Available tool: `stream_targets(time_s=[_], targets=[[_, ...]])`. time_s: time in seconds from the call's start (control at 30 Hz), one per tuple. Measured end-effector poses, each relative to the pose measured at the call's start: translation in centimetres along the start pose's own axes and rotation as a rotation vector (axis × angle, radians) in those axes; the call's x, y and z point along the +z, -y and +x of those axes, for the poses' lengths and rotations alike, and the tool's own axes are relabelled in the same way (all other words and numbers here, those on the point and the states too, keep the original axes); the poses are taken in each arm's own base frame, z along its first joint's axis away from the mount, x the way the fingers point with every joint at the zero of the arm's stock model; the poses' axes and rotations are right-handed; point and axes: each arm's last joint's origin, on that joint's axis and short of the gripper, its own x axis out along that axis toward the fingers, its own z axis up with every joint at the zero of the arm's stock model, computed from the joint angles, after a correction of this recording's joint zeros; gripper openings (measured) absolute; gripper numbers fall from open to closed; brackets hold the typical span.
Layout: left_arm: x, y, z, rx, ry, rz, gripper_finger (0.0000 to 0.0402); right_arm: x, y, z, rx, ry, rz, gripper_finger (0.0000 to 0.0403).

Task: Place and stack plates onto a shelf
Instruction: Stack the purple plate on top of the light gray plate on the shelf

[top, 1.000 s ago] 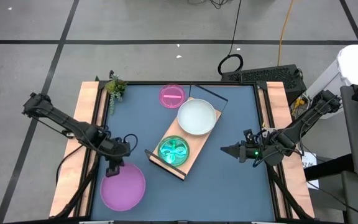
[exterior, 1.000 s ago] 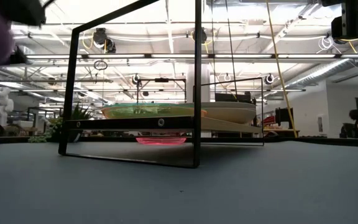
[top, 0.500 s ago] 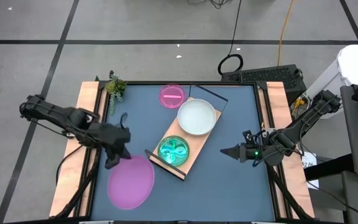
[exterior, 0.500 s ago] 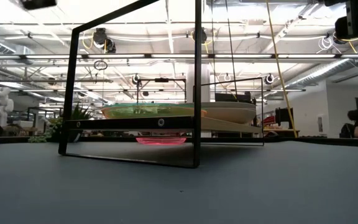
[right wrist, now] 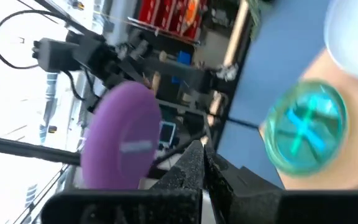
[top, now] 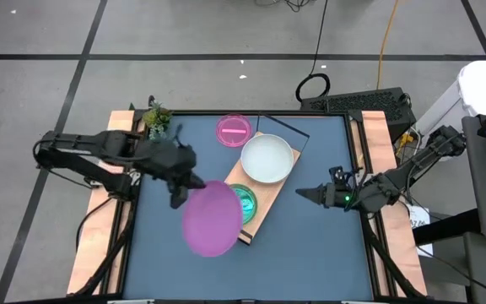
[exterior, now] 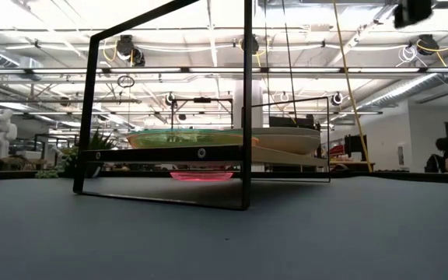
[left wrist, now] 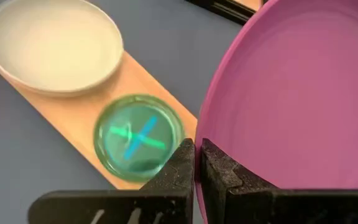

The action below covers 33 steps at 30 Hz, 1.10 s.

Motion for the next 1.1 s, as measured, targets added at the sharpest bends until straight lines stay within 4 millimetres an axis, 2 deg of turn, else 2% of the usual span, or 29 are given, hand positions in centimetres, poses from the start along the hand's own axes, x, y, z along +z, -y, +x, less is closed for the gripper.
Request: stream_targets(time_s=[0.23,0.37,0.43,0.57,0.67,0.83,1.1], targets=[[3.2,-1.1,3.2,0.106,0.008,-0.07,0.0009,2.5,-3.5,0.3,-0.013,0.087,-0.123,0.0],[4.5,-2.2,4.3,0.191,0.056,-0.129,0.0009,4.1,-5.8,-0.3,-0.066,0.104,-0.225,0.0],[5.3,-2.8,4.4,0.236,0.136,-0.184,0.0009,4.7,-6.9,-0.6,-0.102,0.105,-0.291,0.0],[6.9,-4.1,4.5,0.309,0.3,-0.277,0.0009,5.5,-9.2,-0.7,-0.143,0.119,-0.539,0.0],[7.5,-4.9,4.3,0.345,0.35,-0.301,0.0009,5.6,-10.7,-0.4,-0.136,0.157,-0.729,0.0],[7.9,-6.1,3.9,0.432,0.395,-0.305,0.0009,5.5,-11.3,0.5,-0.155,0.223,-0.868,0.0015],[8.4,-7.9,3.3,0.532,0.434,-0.315,0.0008,6.0,-10.9,1.5,-0.241,0.282,-0.957,0.0098]])
